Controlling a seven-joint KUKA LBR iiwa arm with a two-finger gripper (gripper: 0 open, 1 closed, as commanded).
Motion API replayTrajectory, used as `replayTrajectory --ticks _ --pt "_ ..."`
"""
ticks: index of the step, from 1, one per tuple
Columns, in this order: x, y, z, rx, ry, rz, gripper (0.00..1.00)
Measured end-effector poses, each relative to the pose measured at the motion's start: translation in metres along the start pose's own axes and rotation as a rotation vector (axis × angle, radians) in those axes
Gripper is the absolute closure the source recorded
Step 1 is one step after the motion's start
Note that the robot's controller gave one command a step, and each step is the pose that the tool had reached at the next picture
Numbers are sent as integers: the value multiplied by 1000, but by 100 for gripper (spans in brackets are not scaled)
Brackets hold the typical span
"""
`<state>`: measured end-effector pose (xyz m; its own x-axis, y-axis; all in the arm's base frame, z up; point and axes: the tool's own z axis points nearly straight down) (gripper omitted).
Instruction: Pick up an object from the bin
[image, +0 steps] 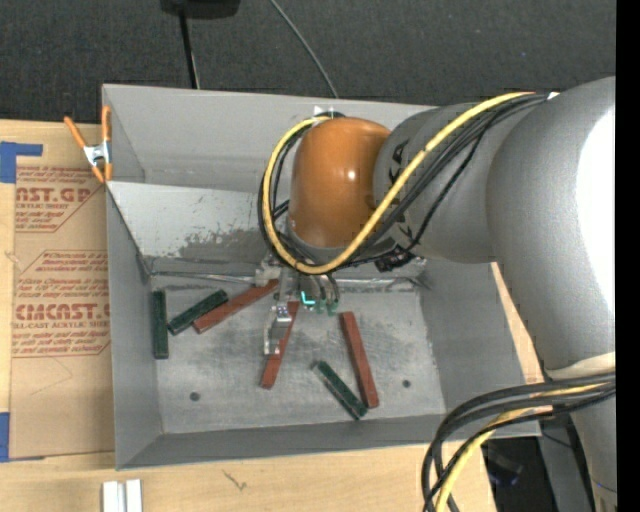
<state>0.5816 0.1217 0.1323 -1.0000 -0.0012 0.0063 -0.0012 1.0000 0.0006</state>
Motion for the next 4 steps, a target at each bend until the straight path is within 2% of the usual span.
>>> replayTrajectory --ticks 1,2,3,4 --pt "-2 0 -5 -1 -7 1 0" --pt "22 -42 56 -4 -14 -161 100" --pt "22 -42 56 -4 -14 -161 100" --pt "28 -50 -61 0 -8 -182 100"
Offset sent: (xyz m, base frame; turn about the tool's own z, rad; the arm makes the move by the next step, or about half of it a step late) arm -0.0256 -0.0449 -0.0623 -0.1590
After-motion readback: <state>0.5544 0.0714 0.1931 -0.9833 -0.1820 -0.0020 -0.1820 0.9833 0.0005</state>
